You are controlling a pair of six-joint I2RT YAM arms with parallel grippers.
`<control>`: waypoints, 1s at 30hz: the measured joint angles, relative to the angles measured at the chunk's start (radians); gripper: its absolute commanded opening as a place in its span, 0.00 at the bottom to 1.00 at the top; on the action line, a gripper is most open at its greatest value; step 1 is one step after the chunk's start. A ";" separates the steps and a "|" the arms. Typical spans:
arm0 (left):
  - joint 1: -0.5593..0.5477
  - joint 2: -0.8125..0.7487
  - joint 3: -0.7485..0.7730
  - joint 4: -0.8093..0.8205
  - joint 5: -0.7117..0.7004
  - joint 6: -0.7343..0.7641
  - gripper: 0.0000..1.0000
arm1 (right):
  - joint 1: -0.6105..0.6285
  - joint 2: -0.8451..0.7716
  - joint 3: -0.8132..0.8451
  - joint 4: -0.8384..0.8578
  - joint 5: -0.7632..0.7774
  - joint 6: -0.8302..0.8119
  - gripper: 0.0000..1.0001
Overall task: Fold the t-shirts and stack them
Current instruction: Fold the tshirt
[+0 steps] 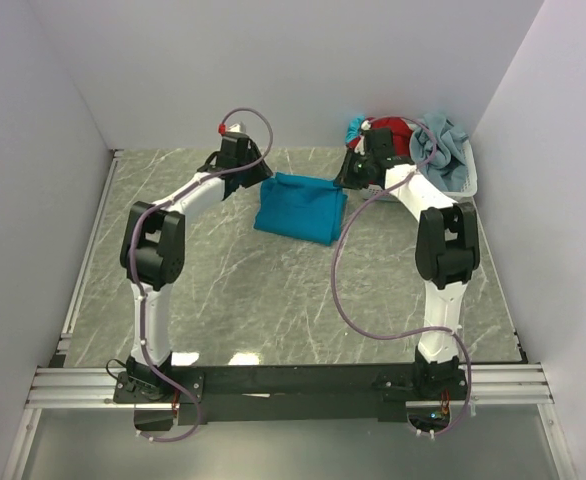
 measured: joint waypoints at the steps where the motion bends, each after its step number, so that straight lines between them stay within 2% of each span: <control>1: 0.000 0.019 0.022 -0.008 -0.003 0.003 0.50 | 0.000 0.009 0.008 -0.007 0.017 0.001 0.39; 2: 0.002 0.036 0.047 -0.021 -0.005 0.007 0.54 | -0.001 0.013 0.012 -0.011 0.032 0.002 0.54; 3: 0.002 0.053 0.072 -0.034 -0.007 0.014 0.59 | -0.001 0.014 0.015 -0.016 0.042 0.000 0.78; 4: 0.003 0.068 0.097 -0.042 -0.008 0.019 0.61 | -0.002 0.014 0.020 -0.021 0.050 -0.002 0.82; 11: 0.005 0.081 0.126 -0.058 0.001 0.044 0.62 | -0.003 0.010 0.069 -0.019 0.048 -0.040 0.87; 16: 0.005 0.081 0.105 -0.053 0.074 0.043 0.62 | 0.007 -0.040 -0.031 0.021 0.035 -0.041 0.88; 24: -0.004 0.081 -0.064 0.023 0.241 -0.010 0.60 | 0.107 -0.073 -0.192 0.072 0.006 0.000 0.88; 28: -0.019 0.077 -0.155 0.068 0.273 -0.034 0.58 | 0.155 -0.053 -0.205 0.084 -0.006 0.014 0.89; 30: -0.022 0.049 -0.230 0.151 0.282 -0.045 0.58 | 0.167 -0.052 -0.235 0.105 -0.010 0.023 0.89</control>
